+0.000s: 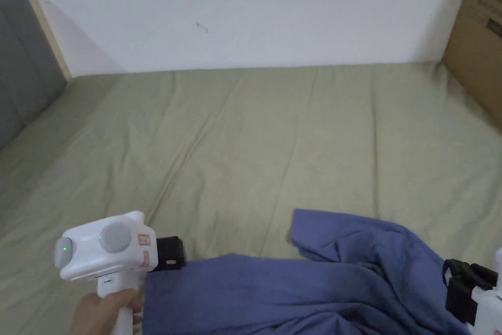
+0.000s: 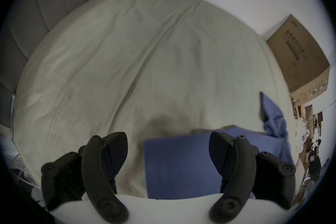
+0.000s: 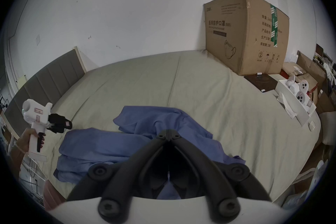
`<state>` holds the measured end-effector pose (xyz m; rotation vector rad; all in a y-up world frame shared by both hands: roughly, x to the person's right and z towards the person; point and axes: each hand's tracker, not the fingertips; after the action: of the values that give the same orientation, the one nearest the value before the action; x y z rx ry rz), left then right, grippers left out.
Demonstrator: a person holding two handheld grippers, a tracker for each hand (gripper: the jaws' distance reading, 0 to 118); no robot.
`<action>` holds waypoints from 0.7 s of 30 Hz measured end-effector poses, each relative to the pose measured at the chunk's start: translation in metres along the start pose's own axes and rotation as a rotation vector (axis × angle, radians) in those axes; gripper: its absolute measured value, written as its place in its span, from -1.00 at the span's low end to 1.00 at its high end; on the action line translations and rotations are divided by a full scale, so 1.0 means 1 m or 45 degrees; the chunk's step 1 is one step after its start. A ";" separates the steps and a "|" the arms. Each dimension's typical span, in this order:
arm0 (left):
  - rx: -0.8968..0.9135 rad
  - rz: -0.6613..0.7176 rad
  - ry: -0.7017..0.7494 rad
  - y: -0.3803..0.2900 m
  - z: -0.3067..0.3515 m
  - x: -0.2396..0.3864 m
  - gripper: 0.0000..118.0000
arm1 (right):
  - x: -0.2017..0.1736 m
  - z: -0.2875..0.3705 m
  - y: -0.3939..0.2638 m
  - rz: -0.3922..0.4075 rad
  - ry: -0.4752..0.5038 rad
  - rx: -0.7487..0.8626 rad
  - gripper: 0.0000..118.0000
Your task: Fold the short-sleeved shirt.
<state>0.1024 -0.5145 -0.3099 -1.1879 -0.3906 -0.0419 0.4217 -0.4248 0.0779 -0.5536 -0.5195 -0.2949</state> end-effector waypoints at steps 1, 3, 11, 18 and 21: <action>-0.033 -0.028 0.014 -0.004 -0.014 0.004 0.46 | -0.001 -0.002 -0.001 -0.003 0.000 -0.006 -1.00; -0.031 -0.166 0.117 -0.017 -0.028 0.013 0.36 | -0.001 -0.007 -0.003 -0.012 0.007 -0.025 -1.00; 0.097 -0.195 0.036 -0.022 0.028 0.022 -0.99 | 0.011 -0.026 -0.001 0.031 0.012 -0.068 -1.00; 0.214 -0.225 -0.010 -0.020 0.073 0.030 -0.99 | 0.044 -0.093 0.056 0.073 0.055 -0.124 -1.00; 0.222 -0.285 0.006 -0.018 0.074 0.037 -0.99 | 0.052 -0.149 0.078 0.164 0.002 -0.320 -0.60</action>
<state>0.1119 -0.4480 -0.2585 -0.9683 -0.5114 -0.2011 0.5541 -0.4524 -0.0353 -0.8275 -0.4452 -0.2391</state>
